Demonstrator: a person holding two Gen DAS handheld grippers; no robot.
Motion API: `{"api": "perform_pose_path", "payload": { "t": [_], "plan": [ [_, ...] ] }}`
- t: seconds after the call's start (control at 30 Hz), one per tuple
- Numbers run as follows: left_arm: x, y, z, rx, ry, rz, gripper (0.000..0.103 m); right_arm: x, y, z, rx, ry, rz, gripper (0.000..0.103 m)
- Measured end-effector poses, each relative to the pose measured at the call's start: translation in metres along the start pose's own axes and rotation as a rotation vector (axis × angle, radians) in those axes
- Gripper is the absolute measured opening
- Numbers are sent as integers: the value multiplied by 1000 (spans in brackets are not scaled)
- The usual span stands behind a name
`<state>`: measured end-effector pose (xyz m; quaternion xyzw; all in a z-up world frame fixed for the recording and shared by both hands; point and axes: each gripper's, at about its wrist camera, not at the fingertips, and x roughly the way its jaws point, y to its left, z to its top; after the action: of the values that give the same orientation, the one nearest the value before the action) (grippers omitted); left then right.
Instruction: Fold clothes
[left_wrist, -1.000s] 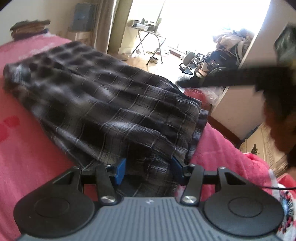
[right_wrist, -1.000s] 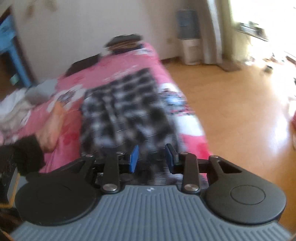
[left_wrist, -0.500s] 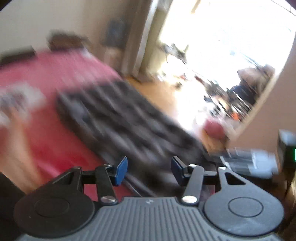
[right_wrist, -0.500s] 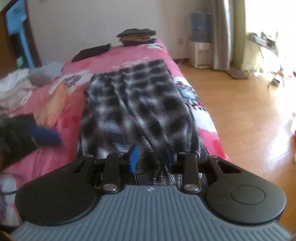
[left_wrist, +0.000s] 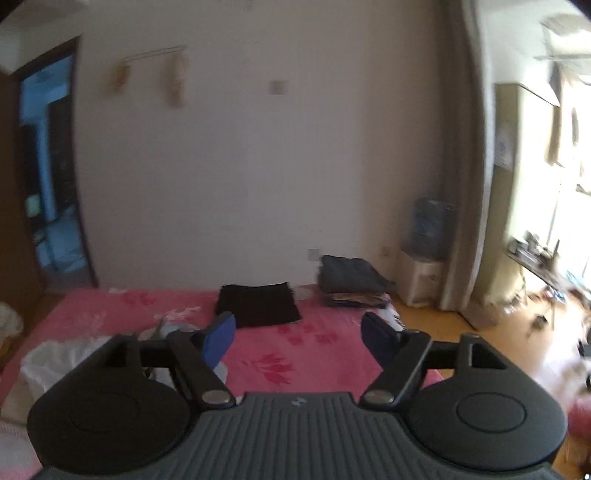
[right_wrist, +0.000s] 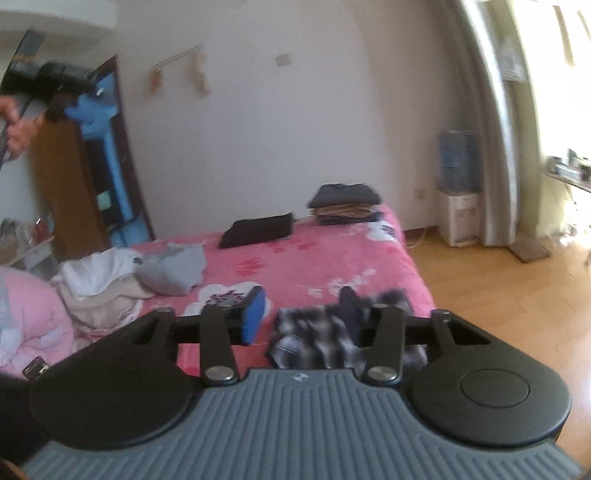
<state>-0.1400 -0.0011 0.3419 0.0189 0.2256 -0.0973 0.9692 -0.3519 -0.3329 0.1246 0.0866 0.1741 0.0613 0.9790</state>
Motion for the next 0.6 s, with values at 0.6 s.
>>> {"api": "perform_pose_path", "payload": {
  "t": [0.6],
  "plan": [
    [251, 19, -243, 226, 417, -188, 83, 229, 69, -51, -232, 324, 3, 51]
  ]
}}
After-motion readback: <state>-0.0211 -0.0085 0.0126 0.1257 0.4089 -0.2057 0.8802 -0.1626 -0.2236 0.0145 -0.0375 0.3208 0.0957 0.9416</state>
